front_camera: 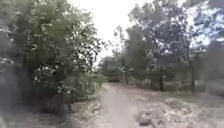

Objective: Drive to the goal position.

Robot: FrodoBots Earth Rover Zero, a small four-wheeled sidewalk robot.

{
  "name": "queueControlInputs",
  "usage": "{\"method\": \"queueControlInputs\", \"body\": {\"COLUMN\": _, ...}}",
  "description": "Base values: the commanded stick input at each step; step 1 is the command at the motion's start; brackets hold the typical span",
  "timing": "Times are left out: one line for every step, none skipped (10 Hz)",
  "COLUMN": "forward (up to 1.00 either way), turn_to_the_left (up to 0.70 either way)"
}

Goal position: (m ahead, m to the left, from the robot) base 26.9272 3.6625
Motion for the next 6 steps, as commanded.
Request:
{"method": "queueControlInputs", "body": {"forward": 0.7, "turn_to_the_left": 0.0}}
{"method": "queueControlInputs", "body": {"forward": 0.7, "turn_to_the_left": 0.0}}
{"method": "queueControlInputs", "body": {"forward": 0.7, "turn_to_the_left": 0.0}}
{"method": "queueControlInputs", "body": {"forward": 0.7, "turn_to_the_left": 0.0}}
{"method": "queueControlInputs", "body": {"forward": 0.7, "turn_to_the_left": 0.0}}
{"method": "queueControlInputs", "body": {"forward": 0.7, "turn_to_the_left": 0.0}}
